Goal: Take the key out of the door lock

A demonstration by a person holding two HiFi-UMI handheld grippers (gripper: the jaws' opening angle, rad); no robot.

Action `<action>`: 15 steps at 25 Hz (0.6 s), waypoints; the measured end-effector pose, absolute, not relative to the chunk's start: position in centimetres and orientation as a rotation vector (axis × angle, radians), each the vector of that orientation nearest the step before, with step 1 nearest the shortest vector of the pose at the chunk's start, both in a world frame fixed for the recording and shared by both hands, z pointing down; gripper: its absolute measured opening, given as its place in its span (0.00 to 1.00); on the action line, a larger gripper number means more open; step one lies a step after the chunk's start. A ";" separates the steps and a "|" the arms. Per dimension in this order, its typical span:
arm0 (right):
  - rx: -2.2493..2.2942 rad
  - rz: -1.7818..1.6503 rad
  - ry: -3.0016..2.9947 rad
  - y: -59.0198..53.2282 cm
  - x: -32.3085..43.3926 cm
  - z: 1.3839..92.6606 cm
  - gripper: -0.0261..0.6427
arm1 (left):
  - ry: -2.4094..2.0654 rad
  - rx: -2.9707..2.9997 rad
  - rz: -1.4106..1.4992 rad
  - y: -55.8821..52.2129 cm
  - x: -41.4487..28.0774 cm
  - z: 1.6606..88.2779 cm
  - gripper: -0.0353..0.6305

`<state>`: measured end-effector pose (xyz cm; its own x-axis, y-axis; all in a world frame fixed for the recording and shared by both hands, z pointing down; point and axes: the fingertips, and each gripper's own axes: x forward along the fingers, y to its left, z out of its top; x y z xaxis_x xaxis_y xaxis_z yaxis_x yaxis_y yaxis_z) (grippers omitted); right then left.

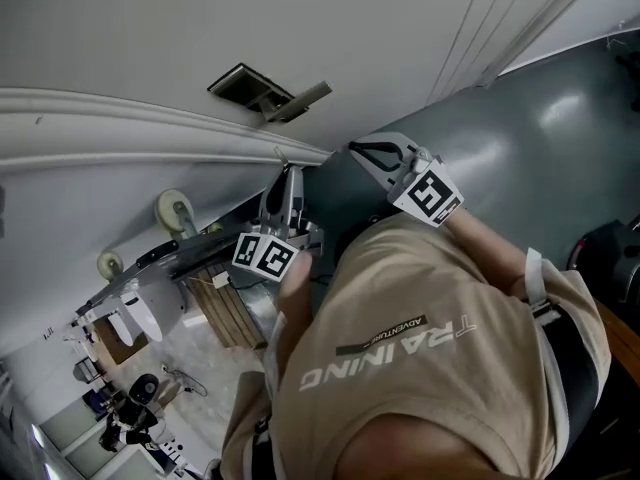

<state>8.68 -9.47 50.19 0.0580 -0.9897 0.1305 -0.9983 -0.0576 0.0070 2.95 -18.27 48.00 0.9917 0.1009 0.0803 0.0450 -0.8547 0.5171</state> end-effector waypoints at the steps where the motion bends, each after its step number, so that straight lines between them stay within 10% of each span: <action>1: 2.212 0.130 -2.081 -9.4 8.3 49.8 0.06 | 0.095 2.619 0.135 -18.2 2.4 47.6 0.09; 15: 2.291 0.218 -2.016 -5.1 -1.1 48.1 0.06 | 0.150 2.832 0.117 -14.5 -2.6 46.4 0.09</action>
<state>-1.06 -5.14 48.15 0.1230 -0.9794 0.1605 -0.9910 -0.1298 -0.0329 -2.56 -14.46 46.36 0.9912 0.1154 0.0647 0.0908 -0.9489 0.3023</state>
